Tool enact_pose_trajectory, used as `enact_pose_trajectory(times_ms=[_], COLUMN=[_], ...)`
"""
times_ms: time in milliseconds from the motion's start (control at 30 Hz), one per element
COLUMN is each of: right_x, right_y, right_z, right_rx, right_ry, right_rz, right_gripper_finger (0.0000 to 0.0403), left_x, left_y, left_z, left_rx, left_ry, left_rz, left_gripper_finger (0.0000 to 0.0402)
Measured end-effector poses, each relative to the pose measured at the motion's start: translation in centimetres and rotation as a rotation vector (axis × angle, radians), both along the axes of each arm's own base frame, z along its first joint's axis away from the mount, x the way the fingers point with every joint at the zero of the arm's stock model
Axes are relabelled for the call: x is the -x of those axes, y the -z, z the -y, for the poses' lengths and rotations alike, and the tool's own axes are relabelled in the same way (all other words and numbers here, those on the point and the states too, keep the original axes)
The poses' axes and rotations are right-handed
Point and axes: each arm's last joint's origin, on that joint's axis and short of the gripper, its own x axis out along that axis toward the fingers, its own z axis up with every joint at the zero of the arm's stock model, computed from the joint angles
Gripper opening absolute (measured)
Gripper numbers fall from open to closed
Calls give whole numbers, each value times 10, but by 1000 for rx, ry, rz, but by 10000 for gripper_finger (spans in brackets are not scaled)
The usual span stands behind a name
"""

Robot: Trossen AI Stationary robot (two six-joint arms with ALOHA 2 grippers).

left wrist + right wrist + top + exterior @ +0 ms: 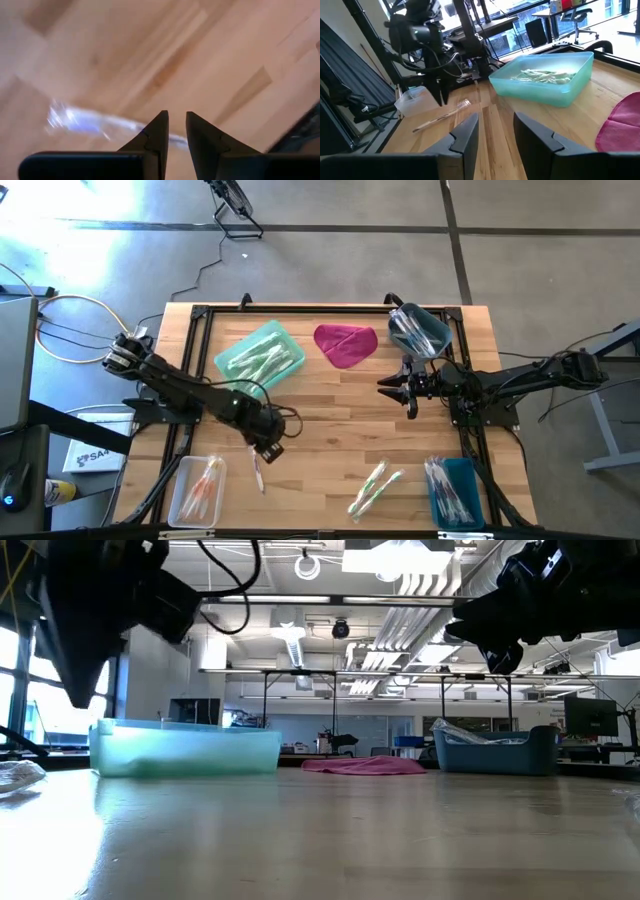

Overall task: Pick & Place Toothbrushes
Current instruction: Put the purple toothbrush to the dark blue bin bin

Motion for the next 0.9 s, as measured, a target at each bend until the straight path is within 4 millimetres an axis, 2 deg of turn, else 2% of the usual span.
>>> enact_pose_trajectory(times_ms=[267,433,633,900], right_x=[0,0,0,0], right_y=[2,2,2,2], right_z=[0,0,0,0], right_rx=[-26,-26,-26,-26], right_ry=[6,6,7,10], right_rz=[-21,-22,-23,-23], right_gripper_finger=[116,116,116,116], left_x=[8,14,24,33], left_y=[-1,-2,3,19], left_z=[21,35,47,41], left_rx=[166,255,192,-24], left_ry=[-200,-196,-259,-352], left_rz=[-117,-178,-207,-239], left_gripper_finger=[65,65,65,65])
